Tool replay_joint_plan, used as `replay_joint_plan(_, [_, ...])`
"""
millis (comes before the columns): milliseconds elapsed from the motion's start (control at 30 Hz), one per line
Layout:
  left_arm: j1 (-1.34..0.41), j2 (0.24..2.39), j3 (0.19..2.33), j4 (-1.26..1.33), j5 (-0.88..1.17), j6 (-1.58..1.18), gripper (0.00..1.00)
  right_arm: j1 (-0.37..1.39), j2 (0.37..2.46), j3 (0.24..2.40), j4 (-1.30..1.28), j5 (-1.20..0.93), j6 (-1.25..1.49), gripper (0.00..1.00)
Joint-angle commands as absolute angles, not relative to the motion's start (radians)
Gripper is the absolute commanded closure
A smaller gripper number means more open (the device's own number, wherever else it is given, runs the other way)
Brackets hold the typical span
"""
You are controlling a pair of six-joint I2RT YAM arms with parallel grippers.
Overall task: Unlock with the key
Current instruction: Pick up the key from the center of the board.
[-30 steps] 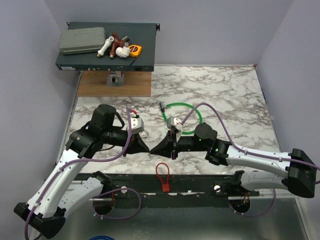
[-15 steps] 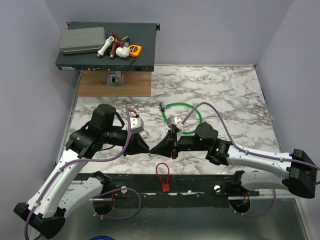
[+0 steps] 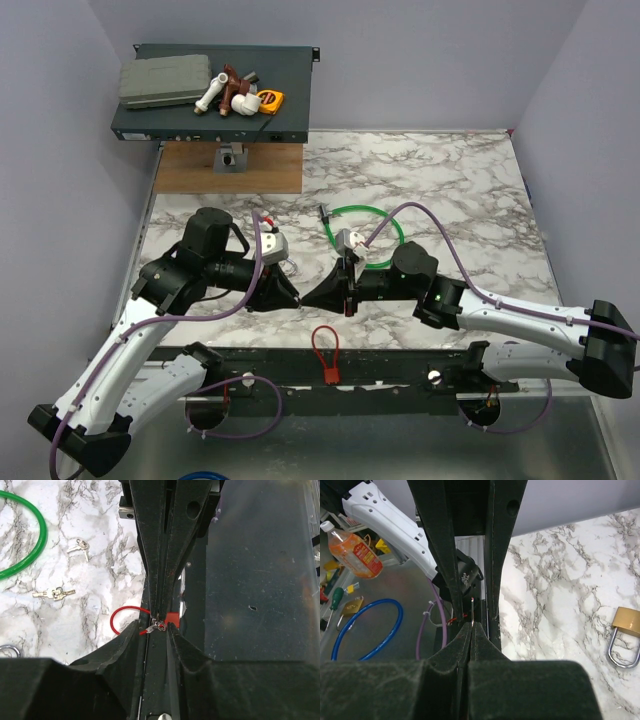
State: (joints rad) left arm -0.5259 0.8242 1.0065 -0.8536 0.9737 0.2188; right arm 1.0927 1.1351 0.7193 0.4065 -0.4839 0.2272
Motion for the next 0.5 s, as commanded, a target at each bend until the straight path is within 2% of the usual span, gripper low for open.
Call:
replay_joint_plan(0, [-0.532,0.827,1.052,-0.836,0.983,0.190,0.71,1.092,1.134,0.761,0.366,-0.475,0.202,0.99])
replay_joint_plan(167, [-0.532,0.830,1.067,-0.831,0.979,0.183,0.68,1.092,1.141,0.770,0.347,-0.481,0.194,0.99])
replay_joint_plan(300, [-0.532,0.835,1.065,-0.827,0.988,0.179,0.69,1.092,1.143,0.780,0.342,-0.479,0.190,0.99])
replay_joint_plan(400, [-0.532,0.835,1.066,-0.824,0.996,0.174,0.76,1.092,1.146,0.785,0.336,-0.474,0.182,0.99])
replay_joint_plan(467, [-0.532,0.835,1.068,-0.826,1.005,0.172,0.87,1.092,1.146,0.784,0.337,-0.470,0.183,0.99])
